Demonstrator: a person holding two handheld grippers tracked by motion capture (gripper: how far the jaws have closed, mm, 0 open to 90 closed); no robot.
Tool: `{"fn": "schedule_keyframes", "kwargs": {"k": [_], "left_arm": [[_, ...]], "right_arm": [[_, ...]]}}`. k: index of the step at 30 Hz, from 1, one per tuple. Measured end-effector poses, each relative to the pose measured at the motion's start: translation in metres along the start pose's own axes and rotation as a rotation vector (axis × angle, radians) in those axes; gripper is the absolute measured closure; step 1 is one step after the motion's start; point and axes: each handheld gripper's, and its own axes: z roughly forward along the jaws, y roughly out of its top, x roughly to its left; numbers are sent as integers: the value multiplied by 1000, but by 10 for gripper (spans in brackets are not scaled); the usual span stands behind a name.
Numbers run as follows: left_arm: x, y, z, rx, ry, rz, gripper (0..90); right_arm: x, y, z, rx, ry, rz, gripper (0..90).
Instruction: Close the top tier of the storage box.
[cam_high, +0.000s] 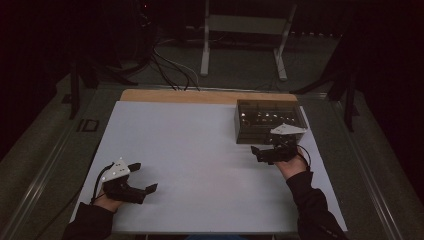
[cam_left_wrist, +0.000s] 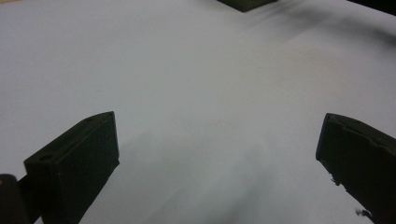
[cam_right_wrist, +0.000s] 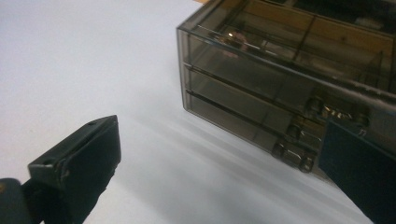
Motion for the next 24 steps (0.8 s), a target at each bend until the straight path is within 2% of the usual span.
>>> {"fn": "schedule_keyframes", "kwargs": {"k": [6,9,17,21,24], "left_arm": [[-1,-1,-1,1,-2,1,9],[-1,-1,-2,-2,-1,1,9],[-1,-1,-1,-3,-4,3,9],[-1,-1,-1,1,-5,6,9],[-2,-1,-1,0,-4,6,9]], "right_arm": [[10,8,-1,-28,21,-32,0],[13,12,-2,-49,42,-32,0],[26,21,-5,-66,99,-71,0],[33,23,-6,-71,127,-96,0],[38,22,-6,-89,159,-97,0]]}}
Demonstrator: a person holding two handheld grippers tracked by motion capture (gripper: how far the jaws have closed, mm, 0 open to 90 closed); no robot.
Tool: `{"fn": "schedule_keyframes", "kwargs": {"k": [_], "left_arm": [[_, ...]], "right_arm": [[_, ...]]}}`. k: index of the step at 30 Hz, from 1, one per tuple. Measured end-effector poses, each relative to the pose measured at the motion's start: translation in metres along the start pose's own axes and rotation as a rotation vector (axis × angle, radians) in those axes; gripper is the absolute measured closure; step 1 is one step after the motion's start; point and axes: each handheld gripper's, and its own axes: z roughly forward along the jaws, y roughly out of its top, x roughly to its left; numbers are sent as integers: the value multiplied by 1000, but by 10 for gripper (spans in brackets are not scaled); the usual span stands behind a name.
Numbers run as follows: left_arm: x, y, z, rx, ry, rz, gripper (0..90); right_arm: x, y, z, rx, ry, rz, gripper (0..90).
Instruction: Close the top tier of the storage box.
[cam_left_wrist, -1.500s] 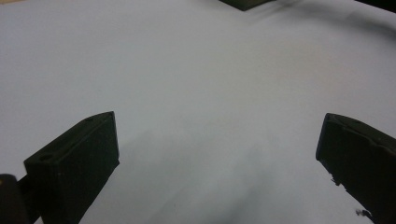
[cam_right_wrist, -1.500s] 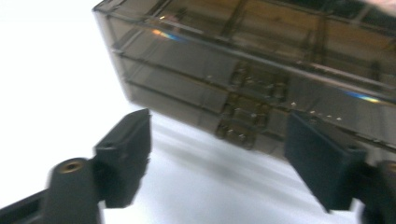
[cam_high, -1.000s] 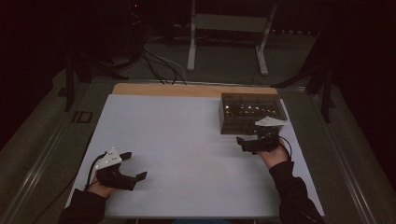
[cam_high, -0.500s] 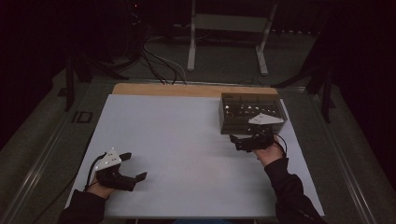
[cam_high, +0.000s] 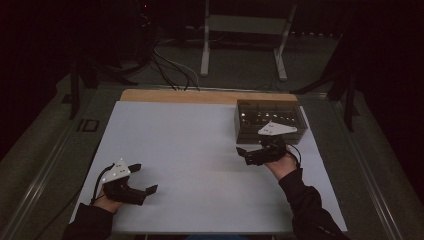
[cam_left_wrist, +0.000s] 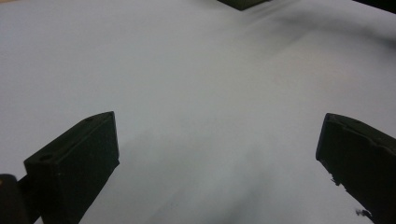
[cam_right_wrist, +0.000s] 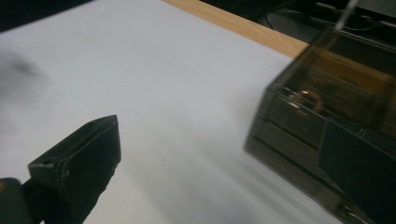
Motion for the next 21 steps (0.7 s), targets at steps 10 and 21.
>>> {"fn": "schedule_keyframes", "kwargs": {"k": [10,21], "left_arm": [[-1,0,0,-1,-8,2,9],[-1,-1,0,4,-14,3,9]], "right_arm": [[10,-17,8,-17,84,-38,0],[14,-44,14,13,128,-51,0]]}}
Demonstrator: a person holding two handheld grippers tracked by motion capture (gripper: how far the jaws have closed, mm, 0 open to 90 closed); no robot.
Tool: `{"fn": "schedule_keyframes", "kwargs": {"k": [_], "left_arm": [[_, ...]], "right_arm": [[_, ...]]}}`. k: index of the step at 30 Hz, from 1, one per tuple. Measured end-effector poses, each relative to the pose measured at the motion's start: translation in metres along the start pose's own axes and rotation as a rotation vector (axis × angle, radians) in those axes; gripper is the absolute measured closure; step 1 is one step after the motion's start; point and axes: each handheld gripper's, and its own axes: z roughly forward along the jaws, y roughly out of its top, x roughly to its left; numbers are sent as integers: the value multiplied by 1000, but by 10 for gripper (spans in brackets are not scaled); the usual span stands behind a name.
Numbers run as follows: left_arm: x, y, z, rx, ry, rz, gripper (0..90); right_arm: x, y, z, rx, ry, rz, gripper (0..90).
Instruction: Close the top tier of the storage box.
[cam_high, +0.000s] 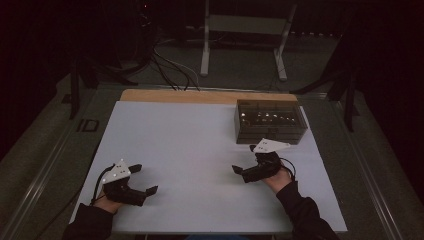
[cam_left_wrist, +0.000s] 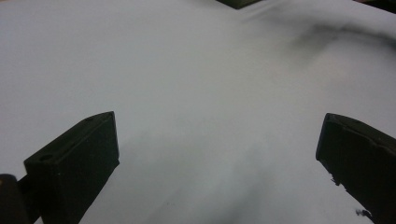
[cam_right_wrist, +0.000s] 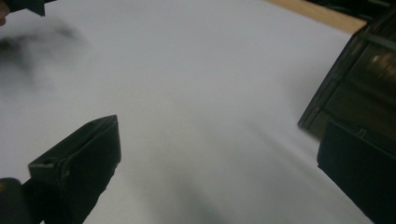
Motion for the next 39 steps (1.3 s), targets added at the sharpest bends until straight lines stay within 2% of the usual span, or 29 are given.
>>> {"fn": "schedule_keyframes", "kwargs": {"k": [6,18,29,39], "left_arm": [[0,-1,0,-3,-8,1,9],[-3,-1,0,-3,-19,9,9],[-6,-2,1,-1,-26,17,9],[-6,-2,2,1,-35,19,9]], "right_arm": [[-4,-18,-4,32,-4,-3,0],[-9,-40,-21,43,-28,12,0],[-15,-65,-47,65,-87,65,0],[-17,-79,-62,66,-112,107,0]]}}
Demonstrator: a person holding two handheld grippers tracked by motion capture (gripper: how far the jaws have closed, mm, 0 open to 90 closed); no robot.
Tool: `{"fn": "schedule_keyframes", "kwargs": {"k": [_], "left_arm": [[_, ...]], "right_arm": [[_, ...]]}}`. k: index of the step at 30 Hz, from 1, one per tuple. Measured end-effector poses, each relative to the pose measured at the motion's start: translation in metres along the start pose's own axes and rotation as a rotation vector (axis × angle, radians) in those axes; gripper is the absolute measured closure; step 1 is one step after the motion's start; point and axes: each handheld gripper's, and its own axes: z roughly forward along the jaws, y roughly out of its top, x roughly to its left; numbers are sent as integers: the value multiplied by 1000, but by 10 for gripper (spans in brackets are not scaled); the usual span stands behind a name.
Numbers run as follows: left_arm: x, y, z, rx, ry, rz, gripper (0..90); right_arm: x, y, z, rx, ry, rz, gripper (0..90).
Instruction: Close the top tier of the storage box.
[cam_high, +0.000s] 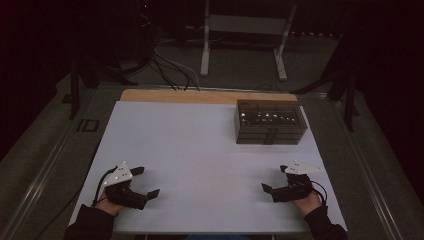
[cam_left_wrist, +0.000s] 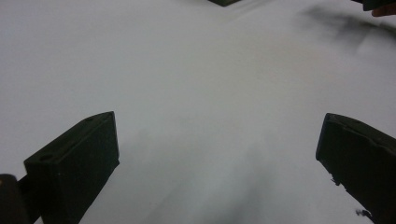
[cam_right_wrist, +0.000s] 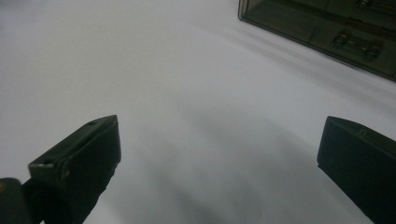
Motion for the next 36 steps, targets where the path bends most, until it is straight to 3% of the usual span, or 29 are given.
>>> {"fn": "schedule_keyframes", "kwargs": {"k": [8,11,19,25,28,36], "left_arm": [[0,0,-1,-5,0,4,9],[0,0,0,-2,0,3,9],[-1,0,-1,-2,-2,14,9],[-2,0,-1,-1,-5,16,9],[-2,0,0,3,-7,15,9],[-2,-1,0,3,-7,14,9]], "right_arm": [[-4,-10,-4,12,-27,39,0],[-4,-10,2,8,-12,45,0],[-4,-11,16,35,1,27,0],[-4,-10,13,14,4,32,0],[-2,-9,10,-24,18,29,0],[-1,-9,11,-2,4,13,0]]}}
